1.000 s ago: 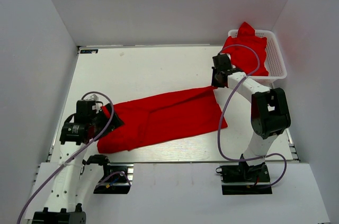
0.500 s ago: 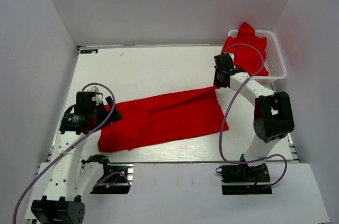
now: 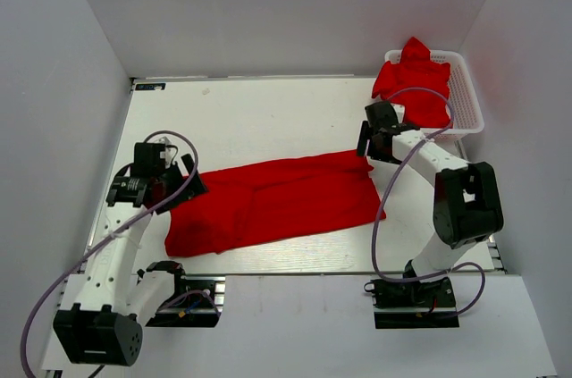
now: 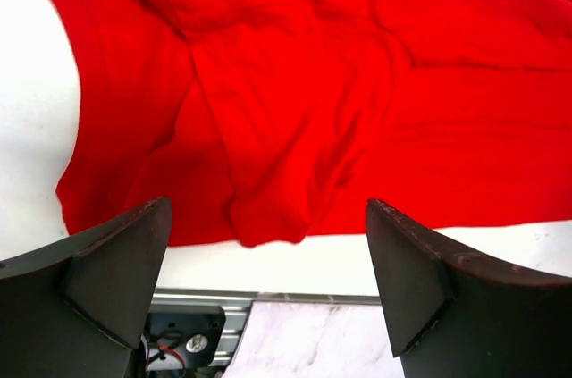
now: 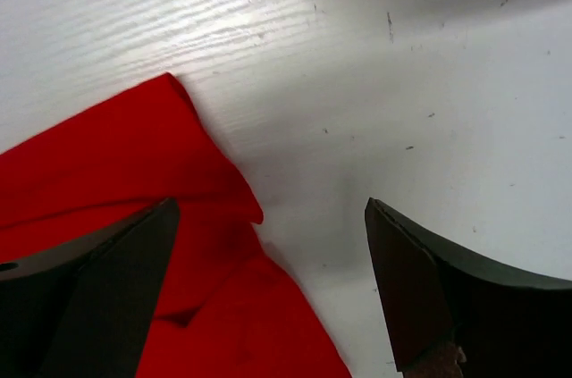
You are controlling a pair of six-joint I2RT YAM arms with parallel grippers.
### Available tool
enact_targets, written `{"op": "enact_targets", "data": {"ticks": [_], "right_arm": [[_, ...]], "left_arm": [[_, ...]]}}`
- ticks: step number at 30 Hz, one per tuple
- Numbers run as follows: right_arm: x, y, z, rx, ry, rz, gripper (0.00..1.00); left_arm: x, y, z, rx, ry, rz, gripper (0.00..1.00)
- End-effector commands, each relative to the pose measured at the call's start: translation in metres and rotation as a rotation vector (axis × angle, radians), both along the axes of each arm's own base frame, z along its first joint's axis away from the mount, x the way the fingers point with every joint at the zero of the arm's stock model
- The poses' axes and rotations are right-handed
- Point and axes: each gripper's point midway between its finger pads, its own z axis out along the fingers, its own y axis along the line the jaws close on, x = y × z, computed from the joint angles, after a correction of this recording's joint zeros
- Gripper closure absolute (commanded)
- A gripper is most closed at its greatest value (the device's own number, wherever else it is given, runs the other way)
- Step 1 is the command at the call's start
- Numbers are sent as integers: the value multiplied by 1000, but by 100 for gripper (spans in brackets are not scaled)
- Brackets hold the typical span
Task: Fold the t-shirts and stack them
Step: Fold the other side of the tshirt into a rectangle, then rotate the tshirt 90 degrees
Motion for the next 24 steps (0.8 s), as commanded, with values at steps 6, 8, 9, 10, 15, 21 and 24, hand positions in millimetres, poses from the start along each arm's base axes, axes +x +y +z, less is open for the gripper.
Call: {"op": "enact_targets", "data": {"ticks": [6, 8, 9, 10, 15, 21, 24], "right_arm": [[24, 48, 44, 183, -144, 221, 10], [25, 72, 43, 288, -140, 297, 10], [27, 77, 39, 308, -136, 316, 10], [30, 82, 39, 322, -144, 328, 10], [28, 109, 11, 439, -40, 394, 10], [18, 93, -25, 411, 40, 289, 10], [23, 78, -41, 367, 57, 218, 10]], "left_arm": [[52, -19, -35, -77, 2, -50, 0], [63, -23, -42, -97, 1, -49, 0], [67, -25, -52, -104, 21, -53, 0], [77, -26, -52, -112, -11, -45, 0], [103, -31, -63, -136, -54, -47, 0], [107, -30, -111, -160, 80, -17, 0], [99, -19, -133, -106, 180, 30, 0]]}}
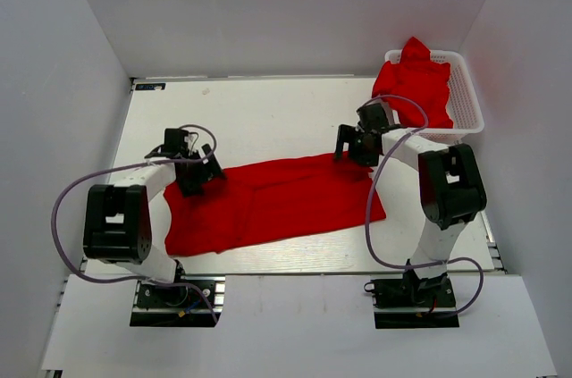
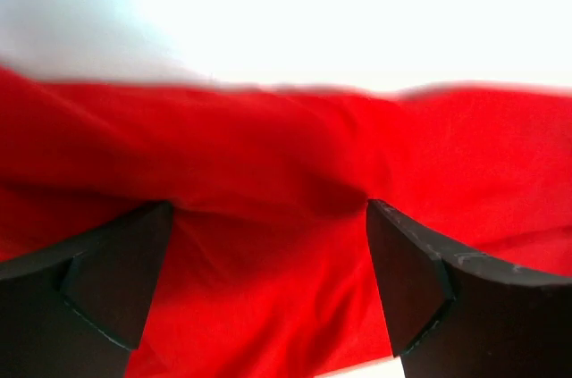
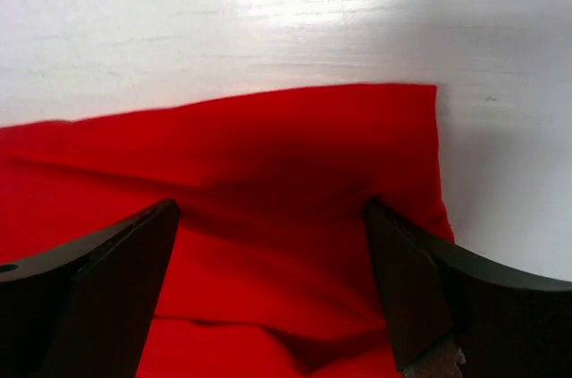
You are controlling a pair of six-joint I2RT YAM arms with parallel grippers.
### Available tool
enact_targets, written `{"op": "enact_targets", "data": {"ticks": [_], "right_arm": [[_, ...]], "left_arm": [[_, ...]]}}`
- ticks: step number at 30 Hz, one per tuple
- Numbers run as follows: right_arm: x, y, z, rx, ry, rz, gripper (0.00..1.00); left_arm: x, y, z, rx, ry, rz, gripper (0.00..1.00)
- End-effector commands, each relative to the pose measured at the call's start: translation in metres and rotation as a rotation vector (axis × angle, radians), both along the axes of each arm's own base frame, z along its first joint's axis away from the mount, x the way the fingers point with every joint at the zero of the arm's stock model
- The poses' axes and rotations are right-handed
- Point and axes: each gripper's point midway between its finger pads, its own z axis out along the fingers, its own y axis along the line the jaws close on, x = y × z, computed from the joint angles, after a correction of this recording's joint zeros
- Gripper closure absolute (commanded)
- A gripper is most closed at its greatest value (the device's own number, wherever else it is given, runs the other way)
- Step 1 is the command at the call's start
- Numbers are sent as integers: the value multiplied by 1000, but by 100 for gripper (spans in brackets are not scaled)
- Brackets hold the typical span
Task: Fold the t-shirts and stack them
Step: Rotate the tshirt 90 degrees
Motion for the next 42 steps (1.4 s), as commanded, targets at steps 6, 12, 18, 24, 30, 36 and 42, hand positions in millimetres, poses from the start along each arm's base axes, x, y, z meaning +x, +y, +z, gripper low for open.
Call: {"op": "enact_targets", "data": {"ticks": [6, 12, 18, 24, 30, 36, 42], "right_arm": [[33, -49, -25, -70, 7, -230, 10], [21, -37, -32, 12, 39, -165, 10], [-43, -42, -45, 44, 82, -178, 10], [-127, -12, -36, 118, 157, 95, 10], [-253, 53, -28, 256, 322, 598, 10], [-295, 77, -32, 168, 349, 901, 15], [-298, 96, -11, 174, 234, 1034, 10]], "left_arm": [[-11, 22, -42, 95, 205, 81, 0], [27, 19, -44, 88, 183, 62, 0], [133, 3, -60, 84, 129, -26, 0], [276, -73, -43, -32, -163, -224, 0], [342, -179, -19, -318, -513, -345, 0], [352, -250, -7, -420, -694, -352, 0], [350, -275, 27, -473, -812, -358, 0]]}}
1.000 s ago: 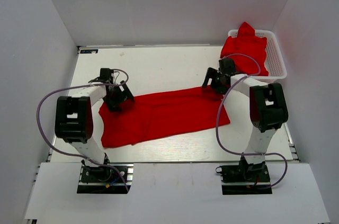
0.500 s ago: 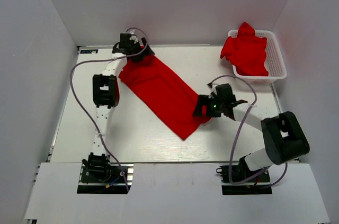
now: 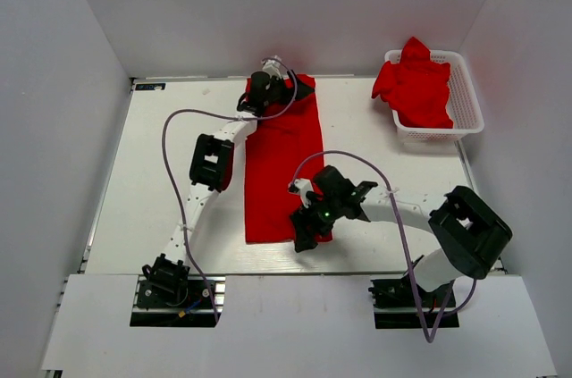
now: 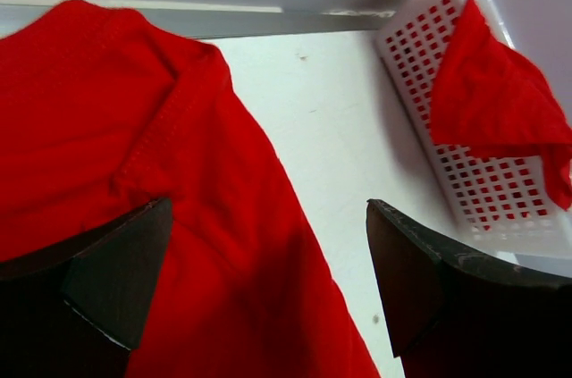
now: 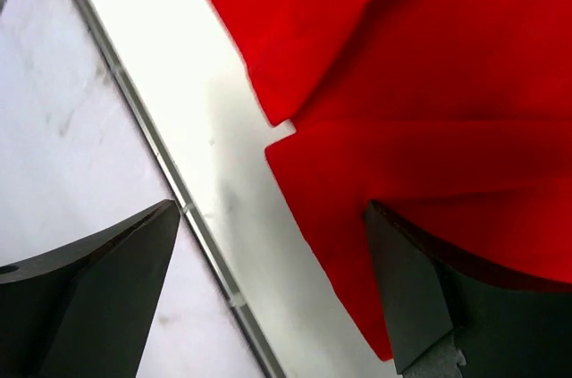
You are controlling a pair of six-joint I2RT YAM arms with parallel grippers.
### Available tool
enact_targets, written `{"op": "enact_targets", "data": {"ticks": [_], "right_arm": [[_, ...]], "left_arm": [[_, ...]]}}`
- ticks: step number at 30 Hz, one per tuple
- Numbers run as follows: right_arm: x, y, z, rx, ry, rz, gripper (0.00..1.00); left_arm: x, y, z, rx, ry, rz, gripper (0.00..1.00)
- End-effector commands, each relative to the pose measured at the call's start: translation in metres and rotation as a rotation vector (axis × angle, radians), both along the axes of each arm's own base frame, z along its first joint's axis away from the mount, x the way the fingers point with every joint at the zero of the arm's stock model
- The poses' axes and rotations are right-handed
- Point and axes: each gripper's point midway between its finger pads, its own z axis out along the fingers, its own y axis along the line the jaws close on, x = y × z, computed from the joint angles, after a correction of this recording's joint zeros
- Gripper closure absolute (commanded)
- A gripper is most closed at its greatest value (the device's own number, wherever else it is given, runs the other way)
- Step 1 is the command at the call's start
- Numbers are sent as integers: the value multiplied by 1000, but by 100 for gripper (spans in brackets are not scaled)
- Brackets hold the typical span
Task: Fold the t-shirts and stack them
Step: Rotate the tshirt 90 degrees
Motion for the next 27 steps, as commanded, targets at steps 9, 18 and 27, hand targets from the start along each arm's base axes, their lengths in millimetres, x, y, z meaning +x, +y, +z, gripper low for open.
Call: {"op": "enact_targets", "data": {"ticks": [9, 18, 27], "right_arm": [[10, -12, 21, -114, -105, -66, 10], [42, -27, 55, -136, -270, -246, 10], [61, -80, 48, -291, -286, -666, 10]], "left_arm": [[2, 3, 157, -149, -292, 13, 0], [-61, 23, 279, 31, -387, -55, 0], [-216, 119, 143, 482, 164, 116, 0]]}}
